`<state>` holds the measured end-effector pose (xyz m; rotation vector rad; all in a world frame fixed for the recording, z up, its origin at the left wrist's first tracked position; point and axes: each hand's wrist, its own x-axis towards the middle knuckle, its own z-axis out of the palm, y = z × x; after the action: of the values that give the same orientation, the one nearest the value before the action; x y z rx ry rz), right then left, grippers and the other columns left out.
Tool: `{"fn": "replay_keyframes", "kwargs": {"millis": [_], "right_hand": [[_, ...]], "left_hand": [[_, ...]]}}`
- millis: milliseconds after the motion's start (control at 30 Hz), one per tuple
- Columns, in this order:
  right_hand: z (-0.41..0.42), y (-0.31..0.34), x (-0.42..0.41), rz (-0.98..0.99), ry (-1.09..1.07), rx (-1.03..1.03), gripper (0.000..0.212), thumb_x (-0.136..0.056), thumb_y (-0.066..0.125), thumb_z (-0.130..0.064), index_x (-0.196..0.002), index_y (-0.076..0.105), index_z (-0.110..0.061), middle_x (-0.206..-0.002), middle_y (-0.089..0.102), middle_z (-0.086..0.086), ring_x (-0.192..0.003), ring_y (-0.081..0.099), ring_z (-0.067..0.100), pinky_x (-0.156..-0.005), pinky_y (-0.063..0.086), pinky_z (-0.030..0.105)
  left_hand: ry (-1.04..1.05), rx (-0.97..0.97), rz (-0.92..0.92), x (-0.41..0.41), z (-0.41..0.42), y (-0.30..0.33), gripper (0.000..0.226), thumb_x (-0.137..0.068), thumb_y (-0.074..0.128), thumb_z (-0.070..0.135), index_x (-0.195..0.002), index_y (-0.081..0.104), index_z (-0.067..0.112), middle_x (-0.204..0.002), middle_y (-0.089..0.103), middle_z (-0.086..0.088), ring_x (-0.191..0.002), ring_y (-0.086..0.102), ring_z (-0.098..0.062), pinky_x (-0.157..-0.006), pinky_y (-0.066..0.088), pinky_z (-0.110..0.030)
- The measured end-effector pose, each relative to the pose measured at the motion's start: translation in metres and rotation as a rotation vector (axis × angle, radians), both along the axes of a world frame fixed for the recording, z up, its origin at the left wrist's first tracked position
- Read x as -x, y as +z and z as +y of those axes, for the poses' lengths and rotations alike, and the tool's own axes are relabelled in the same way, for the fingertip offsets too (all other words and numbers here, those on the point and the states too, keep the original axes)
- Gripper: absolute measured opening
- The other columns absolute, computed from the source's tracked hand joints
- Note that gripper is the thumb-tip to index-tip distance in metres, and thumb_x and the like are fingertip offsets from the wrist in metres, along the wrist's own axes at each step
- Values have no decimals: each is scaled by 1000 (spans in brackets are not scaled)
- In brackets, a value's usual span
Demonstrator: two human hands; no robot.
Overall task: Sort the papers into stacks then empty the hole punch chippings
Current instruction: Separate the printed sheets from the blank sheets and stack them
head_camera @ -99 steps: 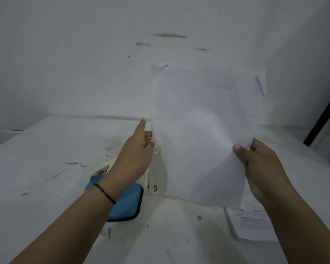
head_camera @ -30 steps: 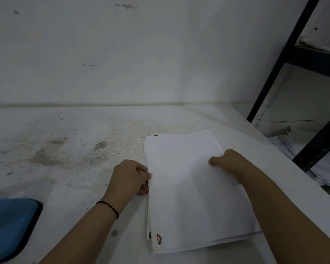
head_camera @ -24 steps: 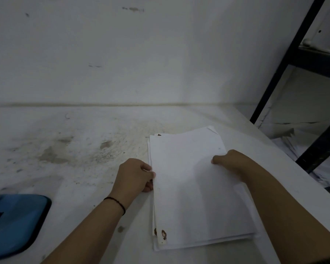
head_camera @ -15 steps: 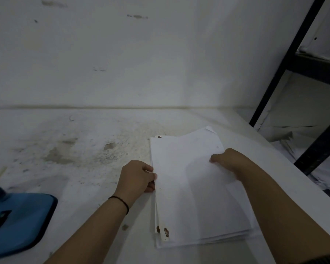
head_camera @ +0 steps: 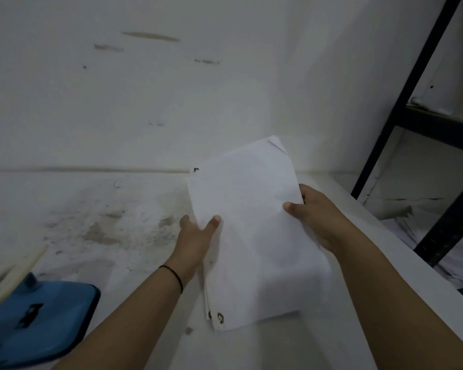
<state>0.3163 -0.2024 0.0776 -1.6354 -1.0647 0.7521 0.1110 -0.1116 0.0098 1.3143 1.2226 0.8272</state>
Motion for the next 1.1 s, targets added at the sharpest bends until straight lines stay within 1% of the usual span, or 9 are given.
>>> {"fn": "replay_keyframes", "kwargs": {"millis": [100,200,333,433,600,733,833,967,1100], "right_hand": [[13,19,13,-30,15,-139,23,-90,55,-10,-108,61,-24,-103,70,-4,-87,69,13,-66,55,22],[32,31,22,-28,-9,-275,26,-92,53,-10,-115,55,-20,-112,65,1,-99,64,19,-83,54,33],[58,44,41,10,-30,-431,28,-94,50,-13,-115,46,-31,-111,59,-7,-105,58,18,-91,48,36],[71,45,52,53,-41,-493,28,-95,48,-13,-116,43,-31,-110,56,-9,-105,56,17,-91,48,34],[70,25,59,97,-52,-459,32,-91,56,-15,-113,41,-32,-105,55,-16,-97,56,4,-69,47,18],[67,12,58,138,-47,-382,29,-94,52,-23,-120,43,-31,-115,56,-8,-99,56,7,-80,48,26],[67,16,61,125,-68,-364,18,-98,44,-25,-115,46,-29,-119,55,-4,-97,56,8,-77,47,22],[68,19,61,127,-139,-356,30,-99,41,-22,-128,44,-17,-130,50,0,-115,52,19,-98,46,38],[66,20,60,126,-138,-428,17,-97,44,-21,-111,46,-30,-111,55,-7,-96,56,9,-71,46,23]], "left_hand": [[75,-95,-113,16,20,27,42,-94,50,25,-132,42,8,-128,55,-12,-108,55,-29,-94,46,-39],[123,-294,-141,30,37,61,21,-97,41,20,-114,48,9,-106,57,-9,-95,54,-27,-83,46,-38],[192,-555,-102,43,51,104,17,-99,33,20,-91,40,6,-80,43,-5,-69,40,-18,-58,36,-28],[214,-697,-53,47,57,120,26,-99,31,17,-73,28,19,-70,32,0,-59,30,-14,-53,27,-27],[163,-654,-86,53,61,102,8,-100,31,18,-100,39,16,-86,48,5,-75,47,-12,-60,39,-24],[85,-569,-40,53,63,72,14,-100,33,18,-112,39,14,-100,49,5,-90,48,-16,-62,38,-22],[112,-534,-26,51,65,68,9,-100,32,18,-100,39,13,-88,48,8,-79,48,-13,-59,37,-21],[148,-562,-65,47,65,73,16,-100,30,18,-92,40,8,-82,49,6,-72,46,-6,-57,36,-22],[142,-581,-107,48,65,75,12,-99,34,24,-102,43,17,-88,53,10,-77,50,-5,-59,39,-24]]}}
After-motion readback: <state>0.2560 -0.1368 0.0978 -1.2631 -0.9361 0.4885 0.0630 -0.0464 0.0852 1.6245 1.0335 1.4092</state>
